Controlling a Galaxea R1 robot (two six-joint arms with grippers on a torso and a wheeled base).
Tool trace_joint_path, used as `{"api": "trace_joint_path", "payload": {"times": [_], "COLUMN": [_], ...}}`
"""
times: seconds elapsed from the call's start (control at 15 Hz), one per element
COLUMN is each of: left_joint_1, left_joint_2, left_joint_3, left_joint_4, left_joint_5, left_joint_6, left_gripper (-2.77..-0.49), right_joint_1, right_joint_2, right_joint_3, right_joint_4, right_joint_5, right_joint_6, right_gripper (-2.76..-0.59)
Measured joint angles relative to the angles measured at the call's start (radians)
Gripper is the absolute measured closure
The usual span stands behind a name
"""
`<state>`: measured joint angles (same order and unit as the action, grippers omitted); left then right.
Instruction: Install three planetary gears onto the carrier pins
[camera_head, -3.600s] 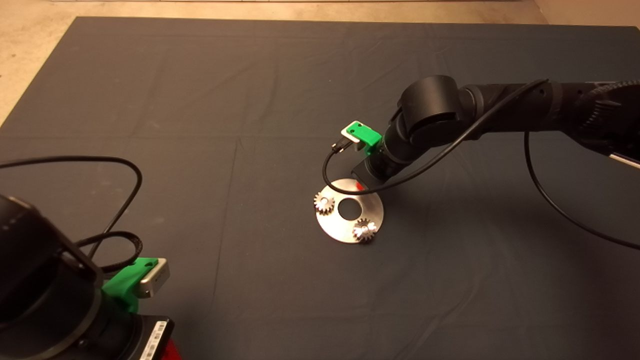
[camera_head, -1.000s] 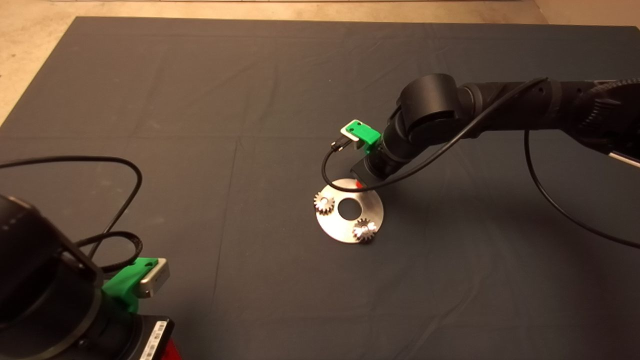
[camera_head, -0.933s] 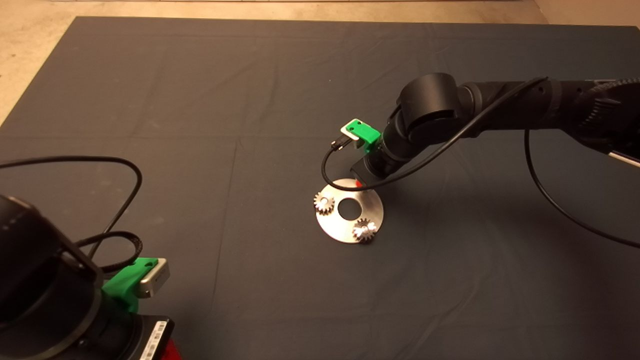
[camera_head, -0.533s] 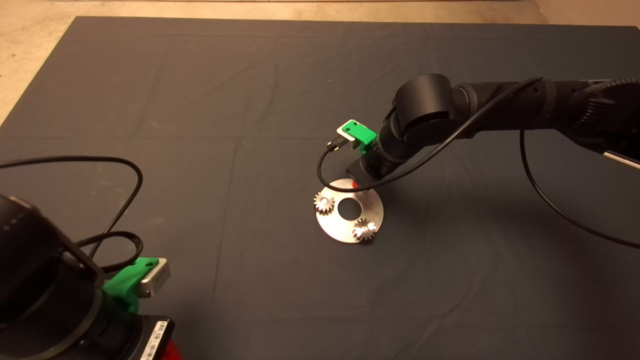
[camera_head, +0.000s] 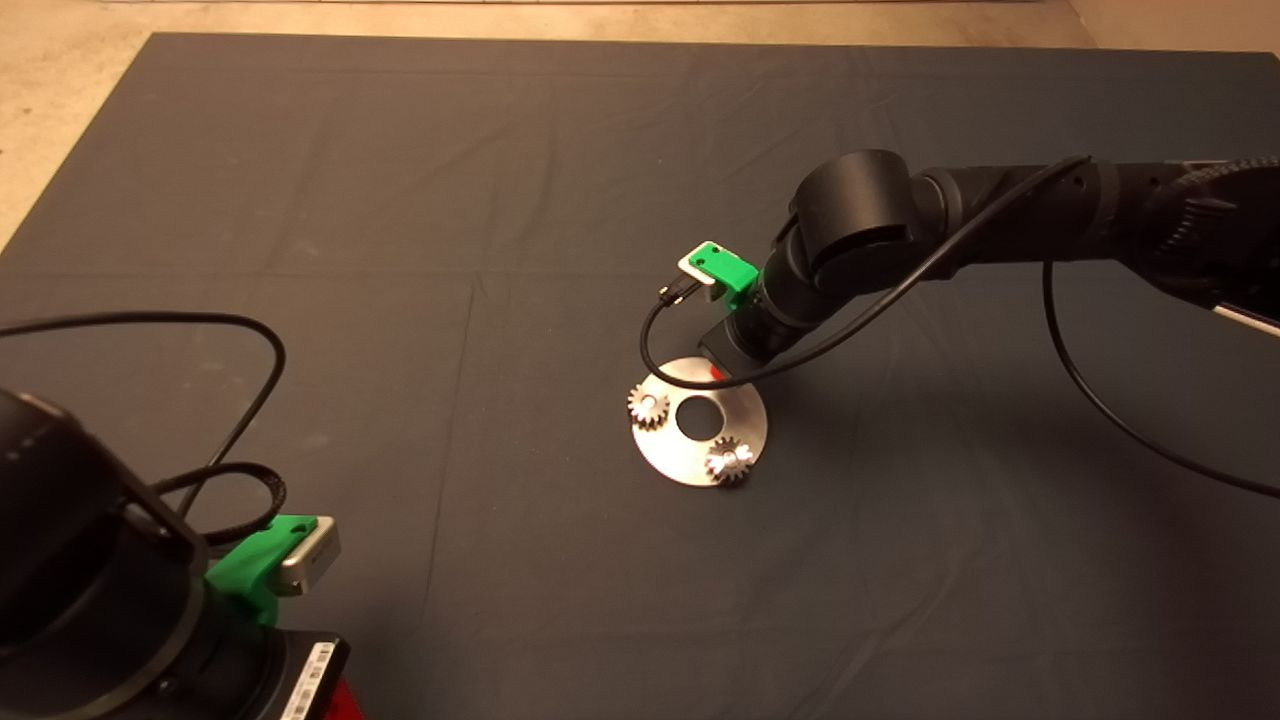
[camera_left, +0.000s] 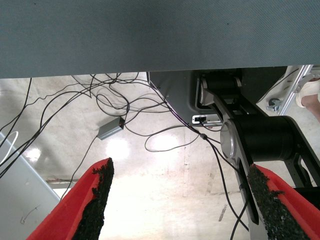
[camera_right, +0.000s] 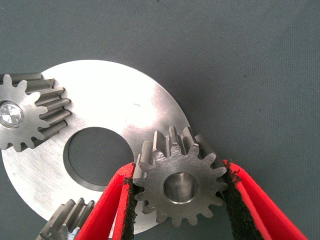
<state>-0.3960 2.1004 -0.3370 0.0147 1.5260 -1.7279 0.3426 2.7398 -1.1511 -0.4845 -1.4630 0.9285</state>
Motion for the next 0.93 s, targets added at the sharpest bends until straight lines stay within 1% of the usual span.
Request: {"api": "trace_joint_path", "payload": {"times": [0.2, 0.27, 0.33, 0.93], "left_joint_1": [0.0, 0.0, 0.0, 0.0], "left_joint_2": [0.0, 0.0, 0.0, 0.0], "left_joint_3": [0.0, 0.0, 0.0, 0.0], "left_joint_4": [0.0, 0.0, 0.0, 0.0], "left_joint_5": [0.0, 0.0, 0.0, 0.0], "left_joint_6": [0.0, 0.0, 0.0, 0.0], "left_gripper": [-1.89, -1.89, -1.89, -1.89], "right_joint_1": [0.0, 0.0, 0.0, -0.002], "right_joint_2": [0.0, 0.0, 0.0, 0.0], "right_joint_3": [0.0, 0.001, 0.002, 0.006], "right_joint_4": [0.0, 0.0, 0.0, 0.0], "right_joint_5": [-0.01, -0.017, -0.019, -0.018], "right_joint_6": [0.0, 0.0, -0.001, -0.001], "right_gripper": [-1.07, -1.07, -1.07, -1.07]}}
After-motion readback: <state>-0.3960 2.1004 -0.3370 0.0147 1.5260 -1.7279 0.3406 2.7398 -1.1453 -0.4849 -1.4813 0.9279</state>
